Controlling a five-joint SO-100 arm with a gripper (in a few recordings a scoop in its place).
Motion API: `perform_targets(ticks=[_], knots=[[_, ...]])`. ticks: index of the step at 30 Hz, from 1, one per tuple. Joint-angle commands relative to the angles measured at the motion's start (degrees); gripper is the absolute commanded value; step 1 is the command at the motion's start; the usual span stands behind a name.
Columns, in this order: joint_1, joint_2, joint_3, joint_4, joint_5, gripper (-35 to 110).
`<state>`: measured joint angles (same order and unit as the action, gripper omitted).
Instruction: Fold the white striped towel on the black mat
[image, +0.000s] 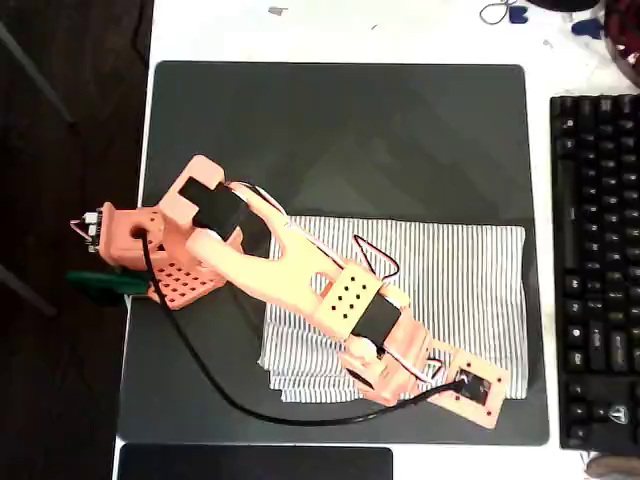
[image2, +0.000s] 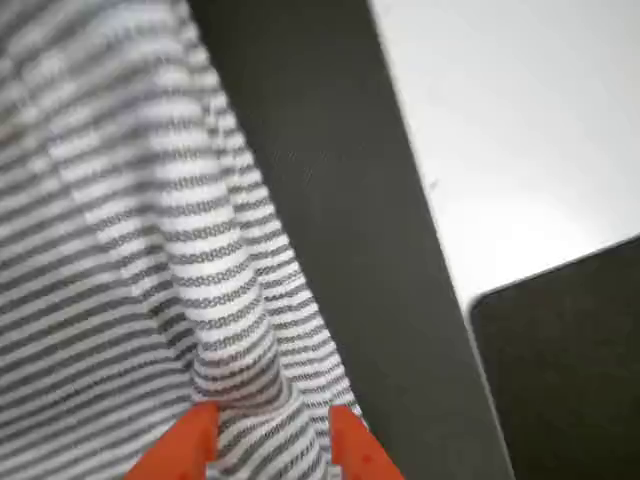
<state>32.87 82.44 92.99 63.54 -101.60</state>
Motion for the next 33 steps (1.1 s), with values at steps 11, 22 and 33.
perform_targets(ticks=[11, 22, 33], knots=[[-1.85, 19.16, 2.02, 23.12, 3.52, 9], [-0.97, 31.20, 23.99, 20.74, 11.60, 13], [1.14, 50.10, 42.19, 20.30, 30.15, 16]])
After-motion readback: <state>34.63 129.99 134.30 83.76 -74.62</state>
